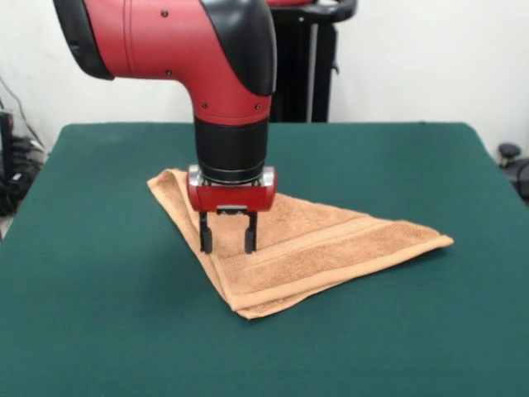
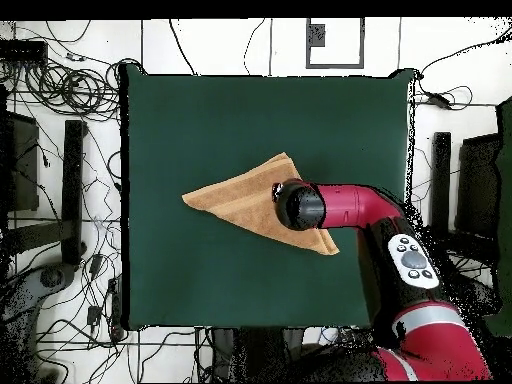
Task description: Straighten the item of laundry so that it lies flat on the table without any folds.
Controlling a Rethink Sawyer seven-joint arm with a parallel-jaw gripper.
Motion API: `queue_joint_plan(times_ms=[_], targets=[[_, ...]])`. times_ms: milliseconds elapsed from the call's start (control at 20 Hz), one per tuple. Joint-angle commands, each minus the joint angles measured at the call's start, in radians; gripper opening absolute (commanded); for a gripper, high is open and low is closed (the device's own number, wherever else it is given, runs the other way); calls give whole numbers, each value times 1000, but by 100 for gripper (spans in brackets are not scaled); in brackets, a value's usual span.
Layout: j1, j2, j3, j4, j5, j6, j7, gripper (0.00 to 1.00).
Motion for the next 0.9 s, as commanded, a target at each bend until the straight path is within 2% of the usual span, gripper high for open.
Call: queue_joint_plan(times_ms=[50,900], targets=[[29,29,-4,22,-11,105,8,100],[77,89,-50,52,-2,-28,116,100]])
